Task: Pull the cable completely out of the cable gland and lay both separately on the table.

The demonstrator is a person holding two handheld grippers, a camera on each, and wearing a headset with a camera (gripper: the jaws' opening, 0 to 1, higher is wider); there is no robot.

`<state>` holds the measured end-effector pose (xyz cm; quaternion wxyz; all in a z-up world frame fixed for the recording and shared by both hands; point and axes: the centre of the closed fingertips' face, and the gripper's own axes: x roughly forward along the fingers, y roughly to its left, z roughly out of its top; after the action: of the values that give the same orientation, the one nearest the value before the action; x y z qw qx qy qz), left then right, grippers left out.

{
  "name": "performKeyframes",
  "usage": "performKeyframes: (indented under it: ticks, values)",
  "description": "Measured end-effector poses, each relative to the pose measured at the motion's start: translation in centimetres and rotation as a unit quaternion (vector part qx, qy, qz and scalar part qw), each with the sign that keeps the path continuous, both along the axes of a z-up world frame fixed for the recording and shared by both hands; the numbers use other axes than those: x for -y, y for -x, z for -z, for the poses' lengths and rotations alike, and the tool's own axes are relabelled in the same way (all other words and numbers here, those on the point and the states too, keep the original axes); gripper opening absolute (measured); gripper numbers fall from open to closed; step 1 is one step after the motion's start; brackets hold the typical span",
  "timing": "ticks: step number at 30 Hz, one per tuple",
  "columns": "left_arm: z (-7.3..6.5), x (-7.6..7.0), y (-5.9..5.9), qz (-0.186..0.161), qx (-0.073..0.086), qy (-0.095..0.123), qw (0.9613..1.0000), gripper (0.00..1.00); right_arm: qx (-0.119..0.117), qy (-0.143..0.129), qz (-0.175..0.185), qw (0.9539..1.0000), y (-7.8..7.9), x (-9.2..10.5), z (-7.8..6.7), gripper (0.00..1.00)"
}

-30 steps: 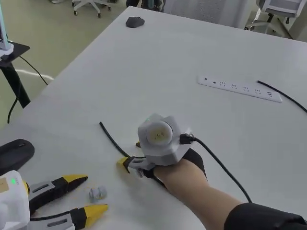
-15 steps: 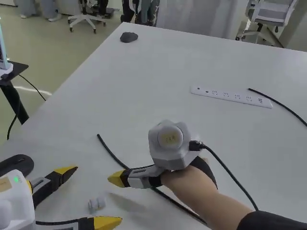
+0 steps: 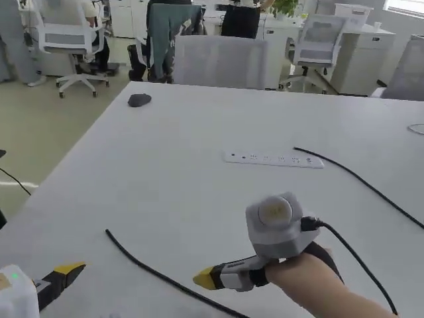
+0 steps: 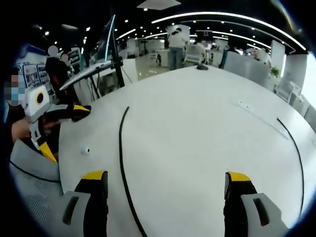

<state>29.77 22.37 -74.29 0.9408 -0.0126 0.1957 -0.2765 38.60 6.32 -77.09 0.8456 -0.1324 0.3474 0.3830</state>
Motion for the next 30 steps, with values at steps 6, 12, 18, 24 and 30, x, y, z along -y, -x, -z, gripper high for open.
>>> performKeyframes:
  ticks: [6, 12, 18, 24, 30]
  values:
    - [-1.5, 1.4, -0.5, 0.001, -0.001, 0.016, 0.9999, 1.0, -0.015, -0.026, 0.073, 0.9969, 1.6, 7.1, -2.7, 0.99]
    - [-2.0, 2.7, -0.3, -0.003, -0.049, 0.016, 0.9987, 1.0, -0.029, -0.021, 0.13, 0.9909, 4.5, 13.7, -3.4, 0.99]
    - [-2.2, 3.4, -0.4, 0.006, -0.043, -0.025, 0.9987, 1.0, 0.005, -0.009, 0.154, 0.988, 6.6, 18.4, -2.7, 0.99]
    - [-3.6, 4.4, -0.8, 0.001, -0.014, 0.003, 0.9999, 1.0, 0.018, -0.059, 0.203, 0.9772, 7.1, 20.3, -3.5, 0.99]
    - [-2.8, 4.6, -0.8, 0.003, -0.024, -0.019, 0.9995, 1.0, -0.002, -0.107, 0.23, 0.9674, 7.3, 20.9, -3.7, 0.99]
